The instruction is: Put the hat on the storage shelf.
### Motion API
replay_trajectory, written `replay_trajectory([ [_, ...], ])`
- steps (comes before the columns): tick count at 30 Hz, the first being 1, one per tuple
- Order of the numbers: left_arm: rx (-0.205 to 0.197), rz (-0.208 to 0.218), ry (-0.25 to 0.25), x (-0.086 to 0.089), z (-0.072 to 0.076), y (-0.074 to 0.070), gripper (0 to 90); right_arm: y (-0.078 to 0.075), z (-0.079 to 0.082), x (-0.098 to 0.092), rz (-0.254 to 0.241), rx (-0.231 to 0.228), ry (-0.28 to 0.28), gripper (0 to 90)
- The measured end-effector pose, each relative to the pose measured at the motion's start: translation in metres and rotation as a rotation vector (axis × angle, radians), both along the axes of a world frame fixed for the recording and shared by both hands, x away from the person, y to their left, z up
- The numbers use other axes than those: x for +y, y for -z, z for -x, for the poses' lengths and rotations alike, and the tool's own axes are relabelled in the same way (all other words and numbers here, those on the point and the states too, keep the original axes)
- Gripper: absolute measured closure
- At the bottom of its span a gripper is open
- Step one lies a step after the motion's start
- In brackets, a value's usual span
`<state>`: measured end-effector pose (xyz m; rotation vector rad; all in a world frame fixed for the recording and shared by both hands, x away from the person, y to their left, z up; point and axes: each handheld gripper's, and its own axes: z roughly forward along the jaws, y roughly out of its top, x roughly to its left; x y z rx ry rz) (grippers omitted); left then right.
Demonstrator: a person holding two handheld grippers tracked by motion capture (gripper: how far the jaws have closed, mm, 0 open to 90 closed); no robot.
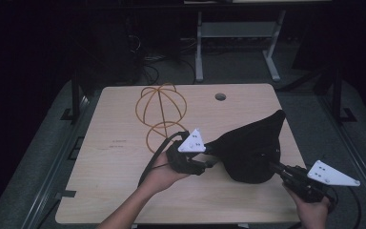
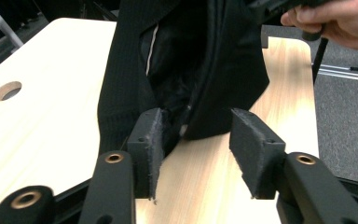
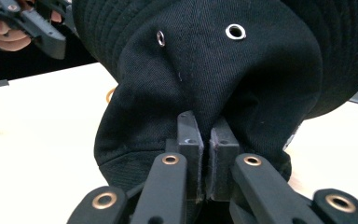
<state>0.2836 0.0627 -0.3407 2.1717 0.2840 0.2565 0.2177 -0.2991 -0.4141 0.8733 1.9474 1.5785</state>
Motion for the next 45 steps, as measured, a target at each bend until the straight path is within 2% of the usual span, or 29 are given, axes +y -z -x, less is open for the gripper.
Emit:
replay_trajectory([
  [6, -0.005, 0.003, -0.018, 0.017, 0.007, 0.007, 50.5, -0.021, -0.003, 0.001, 0.034, -0.022, -0.012, 86.0],
  [10, 0.001, 0.004, -0.026, 0.027, 0.009, 0.014, 49.9, -0.029, -0.004, 0.004, 0.052, -0.018, -0.018, 86.1],
  [16, 0.009, 0.001, -0.053, 0.046, 0.011, 0.025, 49.2, -0.043, -0.009, 0.007, 0.059, -0.034, -0.025, 86.2],
  [21, 0.019, 0.009, -0.074, 0.059, 0.011, 0.032, 49.4, -0.054, -0.014, 0.009, 0.076, -0.027, -0.028, 86.3],
  [22, 0.027, 0.013, -0.085, 0.066, 0.011, 0.035, 49.4, -0.058, -0.016, 0.010, 0.079, -0.022, -0.033, 86.3],
  [27, 0.032, -0.001, -0.107, 0.076, 0.011, 0.042, 49.5, -0.069, -0.024, 0.013, 0.094, -0.014, -0.046, 86.5],
  [28, 0.038, -0.002, -0.121, 0.082, 0.010, 0.047, 49.5, -0.073, -0.026, 0.014, 0.093, -0.011, -0.042, 86.5],
  [36, 0.074, 0.006, -0.153, 0.096, 0.007, 0.065, 49.9, -0.088, -0.041, 0.020, 0.094, -0.003, -0.064, 86.6],
  [37, 0.069, 0.005, -0.154, 0.098, 0.007, 0.068, 49.9, -0.090, -0.043, 0.021, 0.099, -0.016, -0.068, 86.6],
  [40, 0.070, 0.006, -0.162, 0.100, 0.008, 0.074, 49.3, -0.097, -0.045, 0.023, 0.101, -0.009, -0.073, 86.6],
  [45, 0.075, 0.004, -0.166, 0.105, 0.007, 0.077, 49.1, -0.107, -0.049, 0.027, 0.115, -0.009, -0.087, 86.6],
])
